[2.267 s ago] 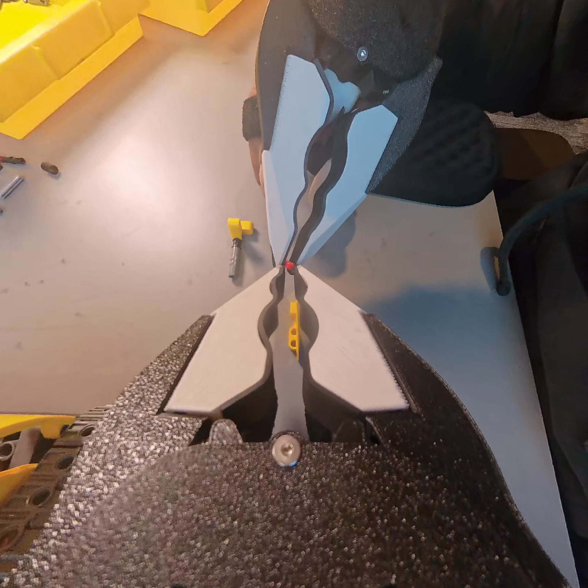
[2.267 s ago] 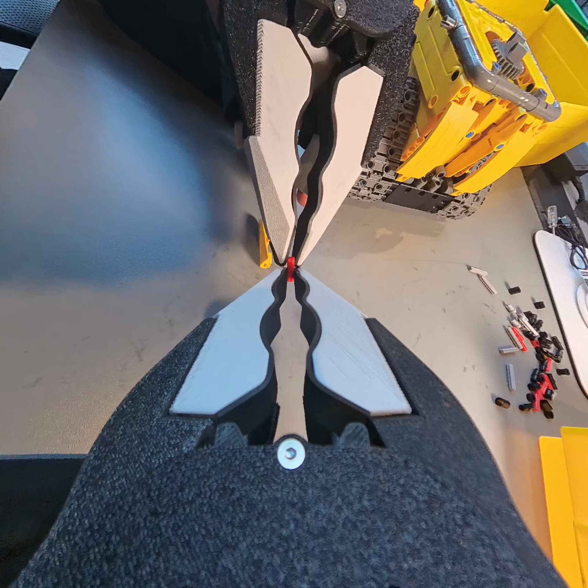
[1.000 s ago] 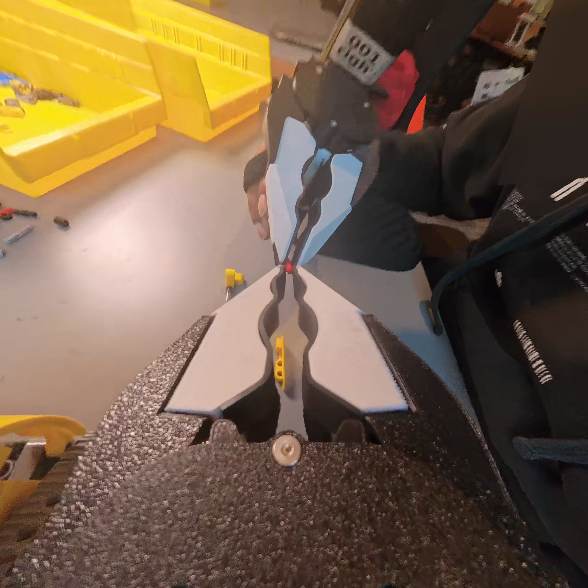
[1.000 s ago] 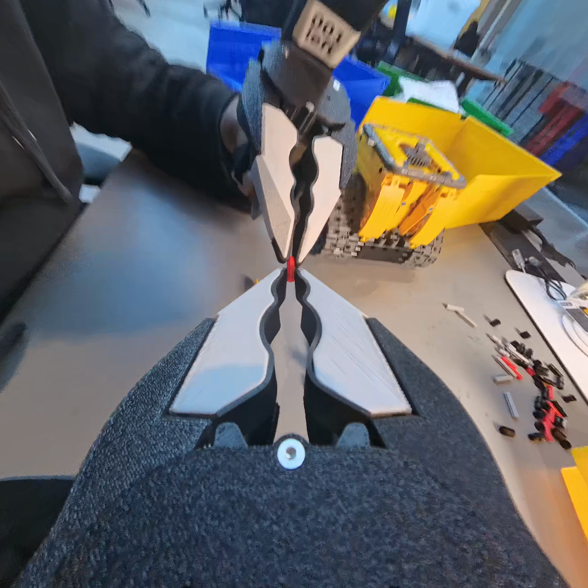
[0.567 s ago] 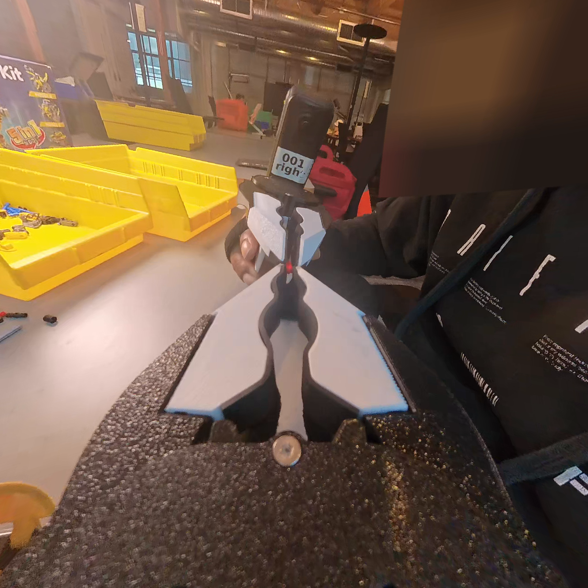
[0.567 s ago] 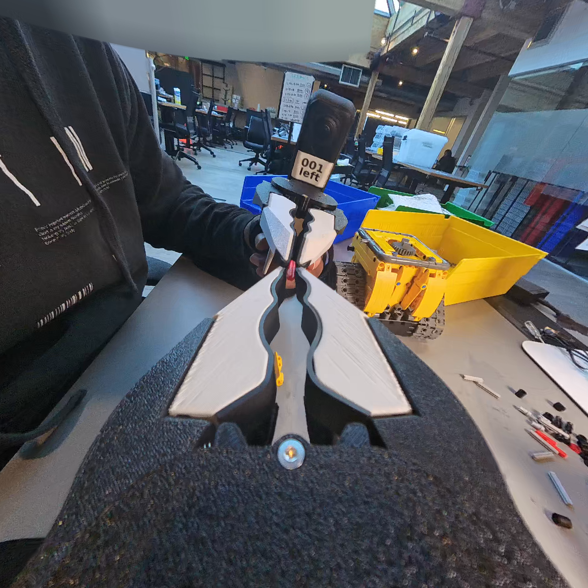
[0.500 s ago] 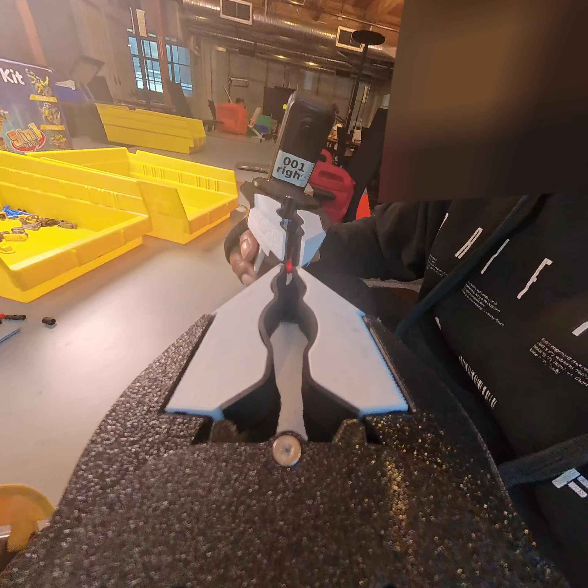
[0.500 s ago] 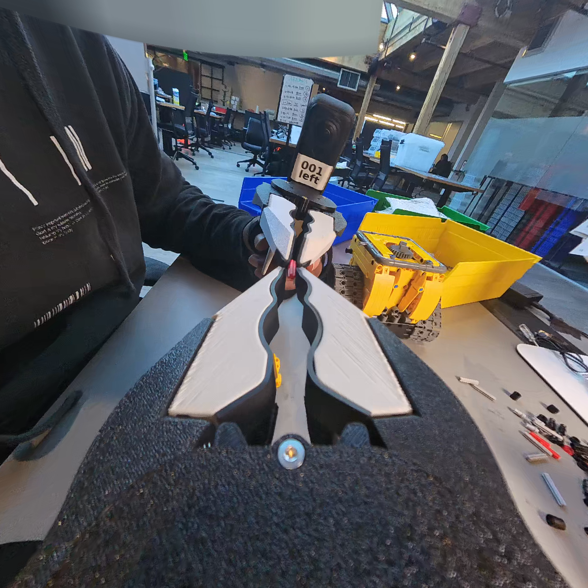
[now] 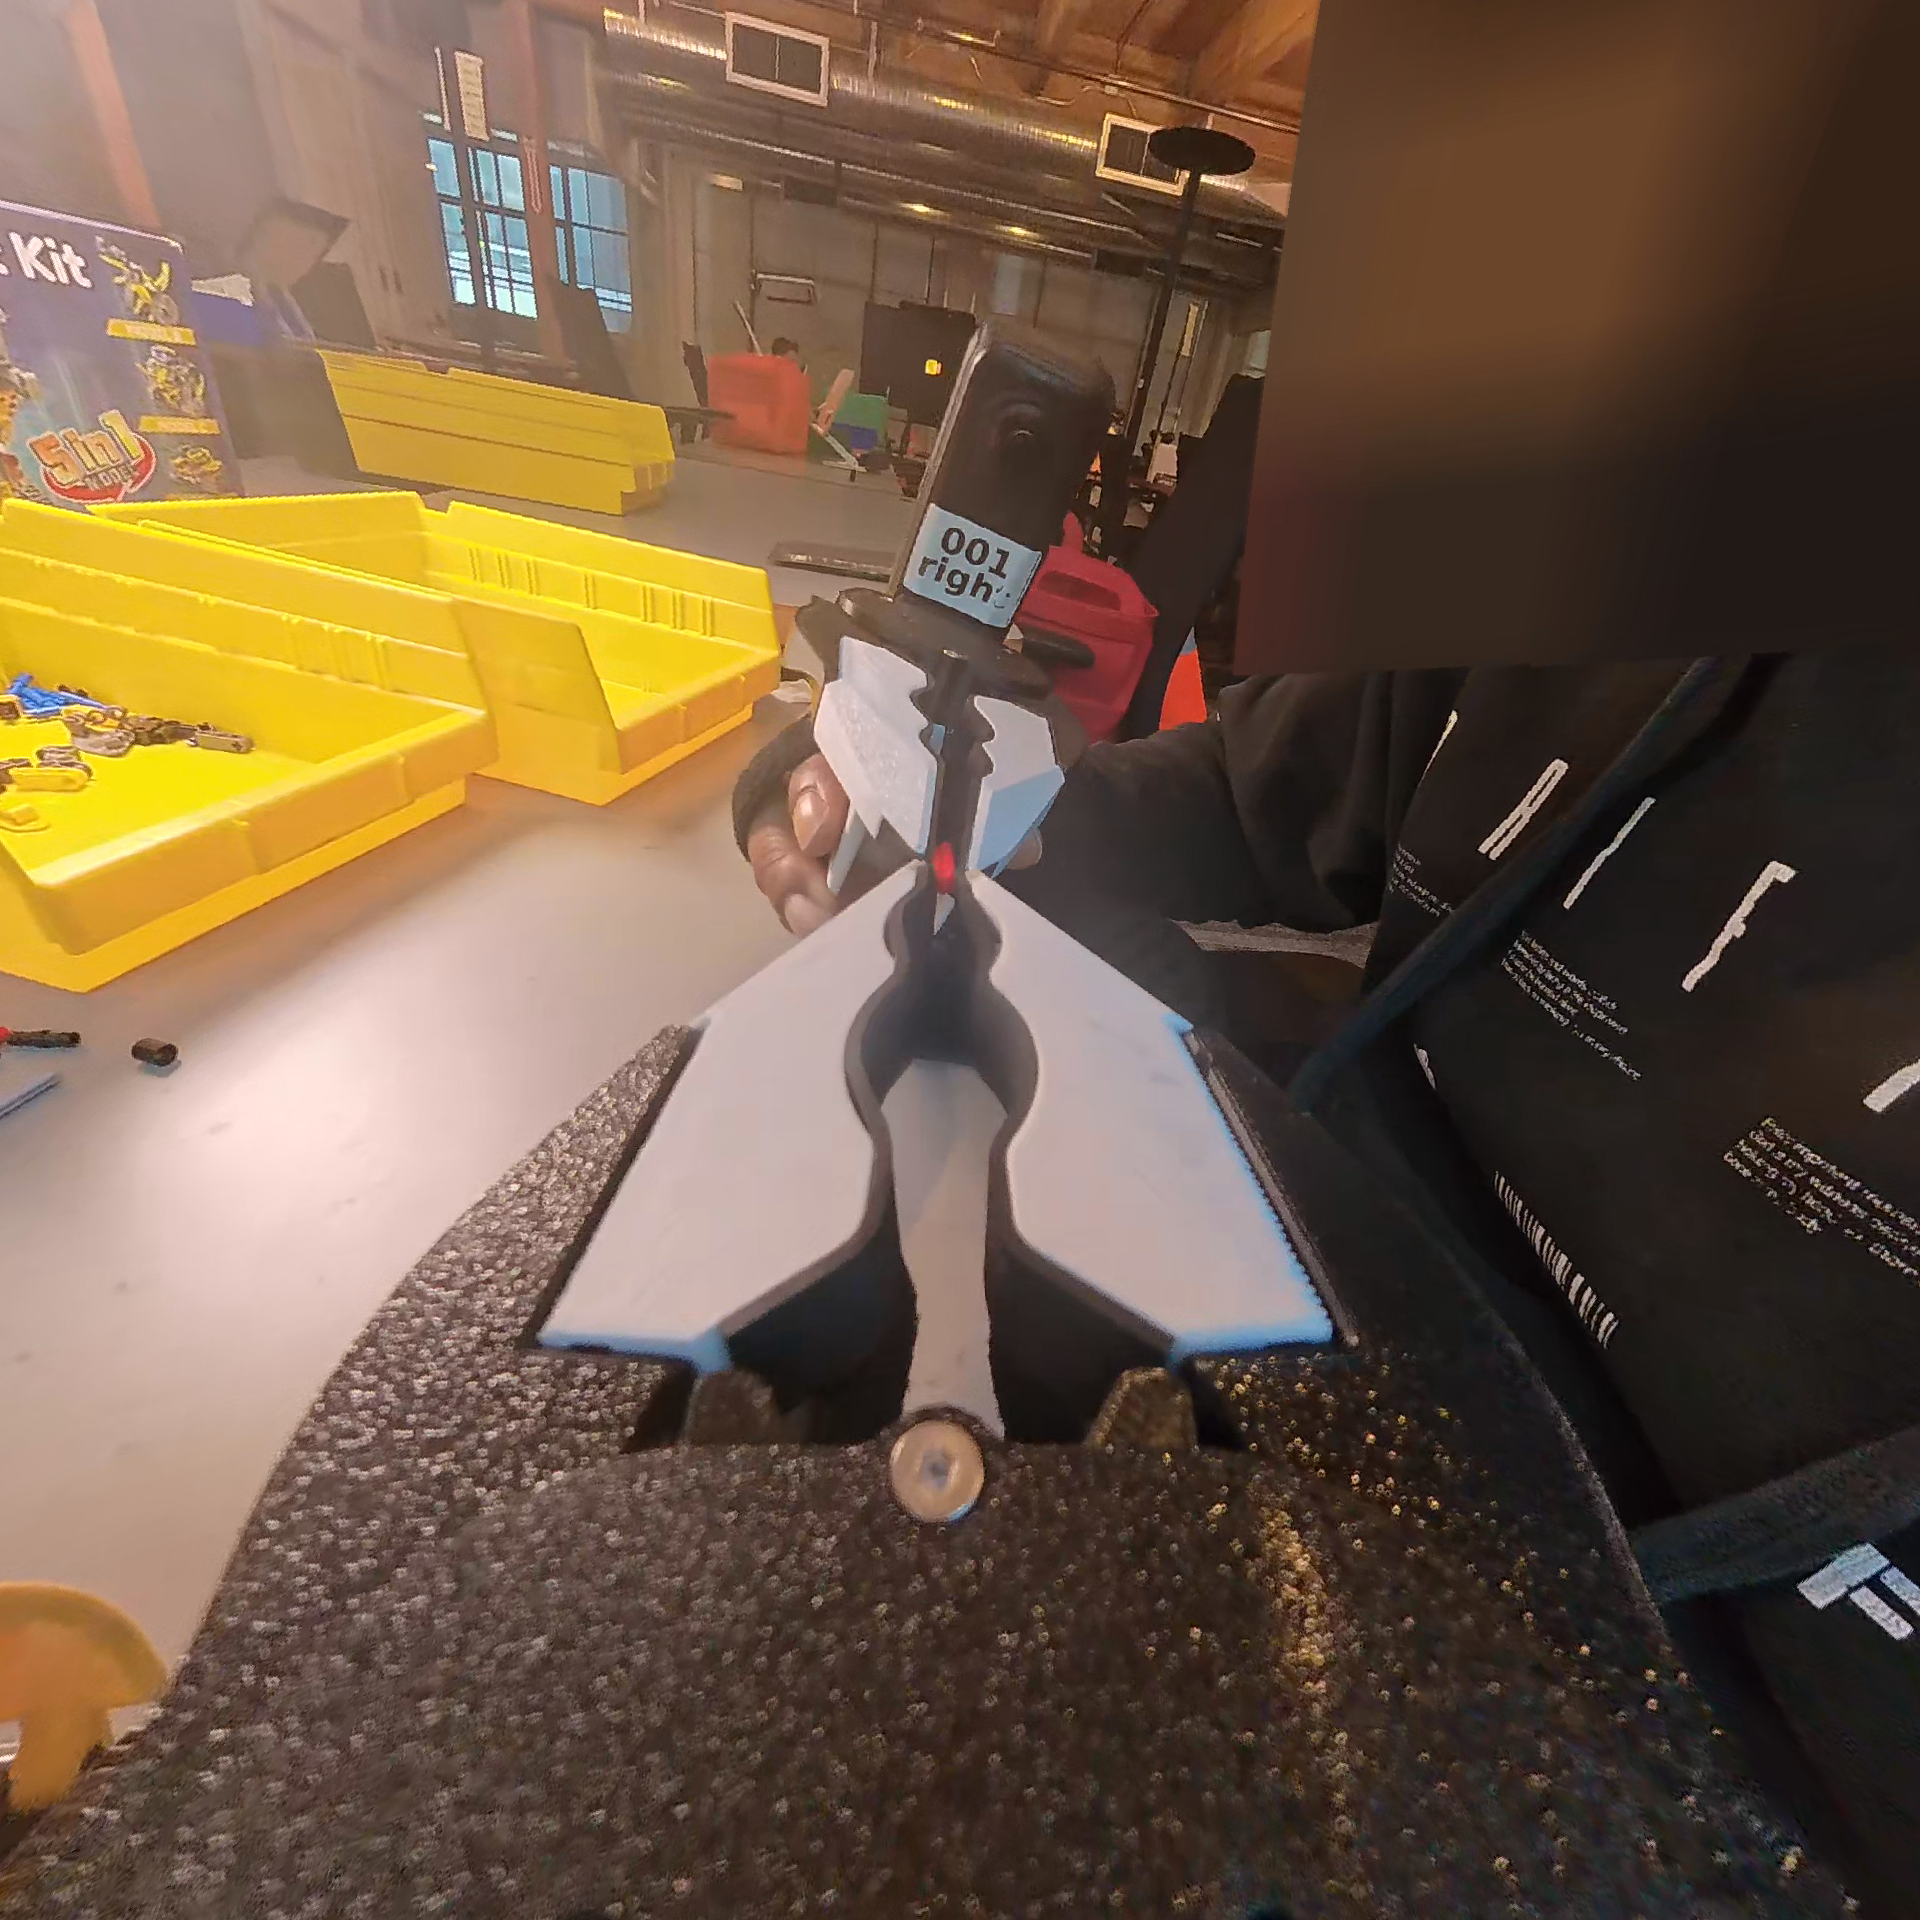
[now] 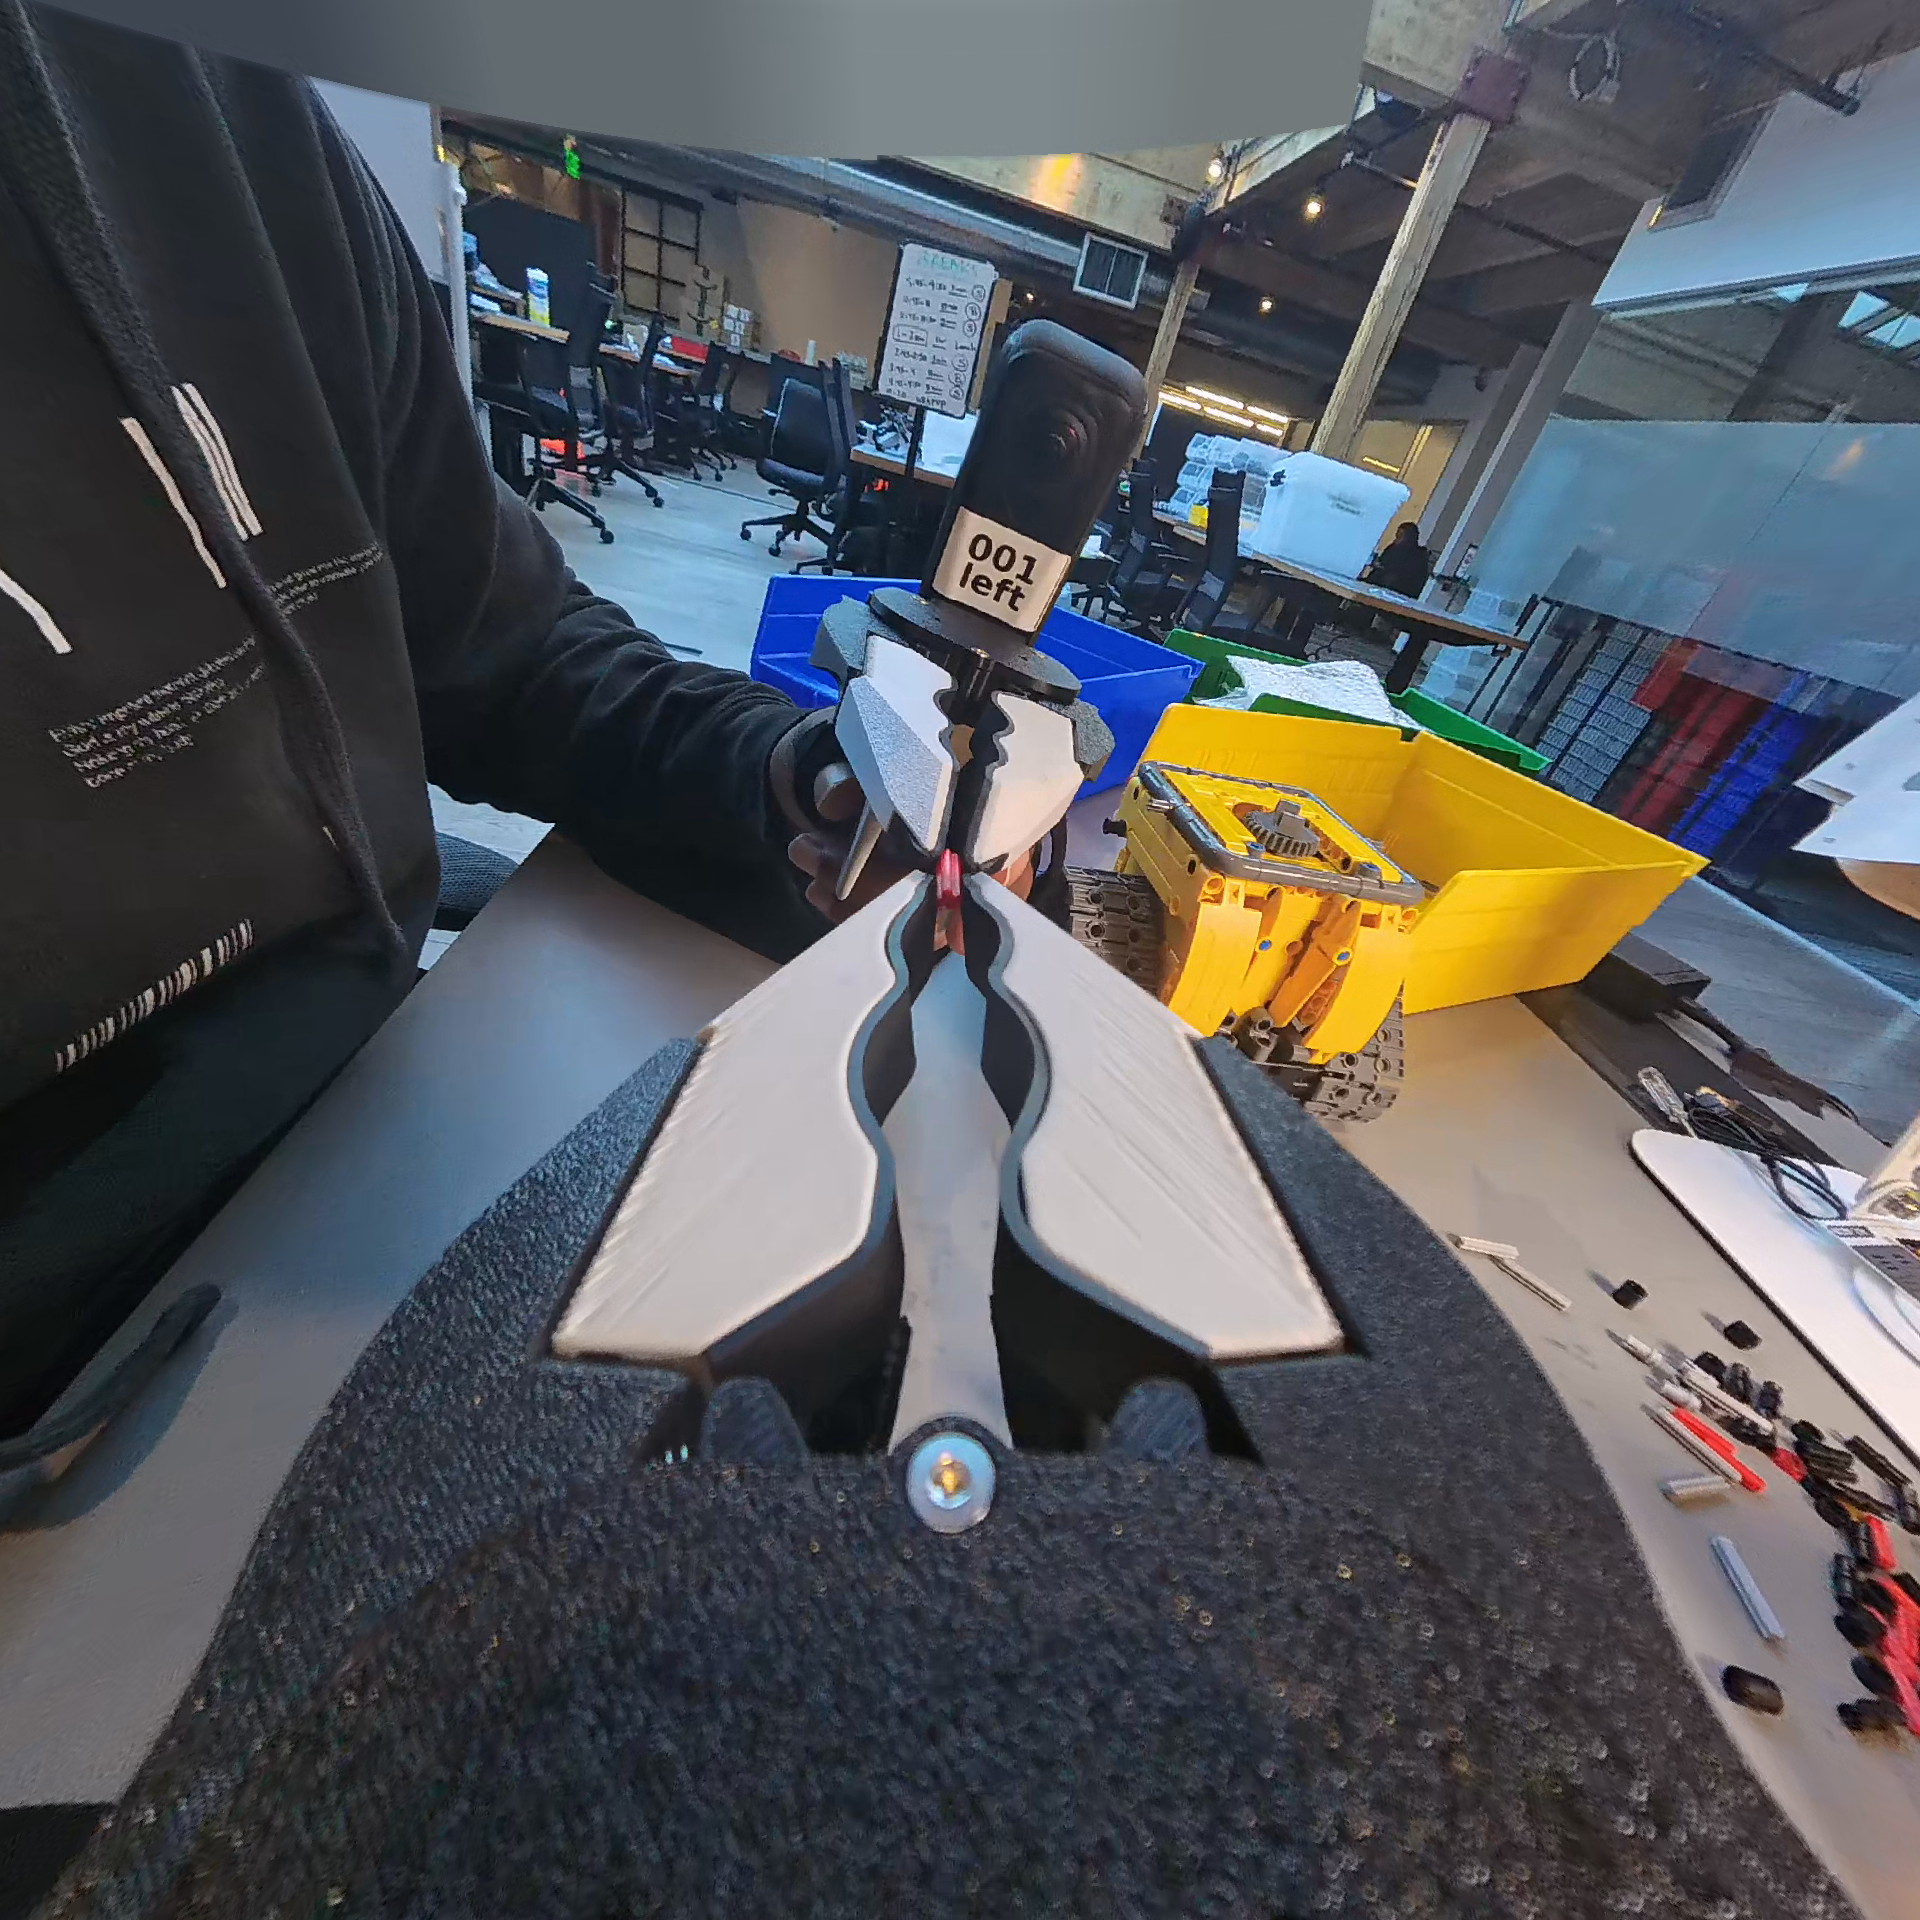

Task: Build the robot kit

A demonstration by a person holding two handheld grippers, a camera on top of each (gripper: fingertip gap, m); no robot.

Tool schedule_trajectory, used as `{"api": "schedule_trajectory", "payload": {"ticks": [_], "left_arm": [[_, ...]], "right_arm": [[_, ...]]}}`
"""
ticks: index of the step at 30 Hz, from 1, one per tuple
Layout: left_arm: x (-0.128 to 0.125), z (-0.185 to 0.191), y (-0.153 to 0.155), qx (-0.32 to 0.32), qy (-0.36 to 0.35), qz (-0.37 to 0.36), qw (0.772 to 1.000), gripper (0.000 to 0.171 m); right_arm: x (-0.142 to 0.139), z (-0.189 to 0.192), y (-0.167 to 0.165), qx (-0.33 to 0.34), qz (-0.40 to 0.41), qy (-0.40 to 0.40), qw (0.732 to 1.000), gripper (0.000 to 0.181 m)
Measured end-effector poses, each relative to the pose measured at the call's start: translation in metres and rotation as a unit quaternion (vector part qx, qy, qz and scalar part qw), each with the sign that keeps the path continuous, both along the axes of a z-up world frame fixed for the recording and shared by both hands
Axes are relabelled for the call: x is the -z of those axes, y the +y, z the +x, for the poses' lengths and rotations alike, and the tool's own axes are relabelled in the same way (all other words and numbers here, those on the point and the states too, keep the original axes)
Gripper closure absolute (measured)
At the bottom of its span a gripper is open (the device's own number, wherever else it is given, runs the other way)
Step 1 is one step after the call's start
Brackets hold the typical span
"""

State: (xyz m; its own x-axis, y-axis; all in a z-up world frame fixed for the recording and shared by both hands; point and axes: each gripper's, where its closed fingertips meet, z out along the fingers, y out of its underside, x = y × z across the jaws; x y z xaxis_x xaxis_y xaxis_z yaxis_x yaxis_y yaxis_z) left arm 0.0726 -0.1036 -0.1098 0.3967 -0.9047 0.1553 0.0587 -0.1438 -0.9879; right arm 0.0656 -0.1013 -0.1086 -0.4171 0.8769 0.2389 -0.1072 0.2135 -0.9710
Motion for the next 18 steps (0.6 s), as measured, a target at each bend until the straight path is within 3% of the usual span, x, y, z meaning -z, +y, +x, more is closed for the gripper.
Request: {"api": "schedule_trajectory", "payload": {"ticks": [12,14,18], "left_arm": [[0.004,0.0,0.001,0.007,0.004,-0.02,1.0,0.169],[0.013,-0.003,0.004,-0.002,0.035,-0.036,0.999,0.166],[0.046,-0.016,0.007,-0.023,0.173,-0.071,0.982,0.154]], "right_arm": [[0.003,-0.001,0.0,-0.001,0.007,-0.01,1.0,0.177],[0.009,-0.002,0.004,0.002,0.009,-0.027,1.0,0.177],[0.031,-0.002,0.027,0.036,0.04,-0.082,0.995,0.177]]}}
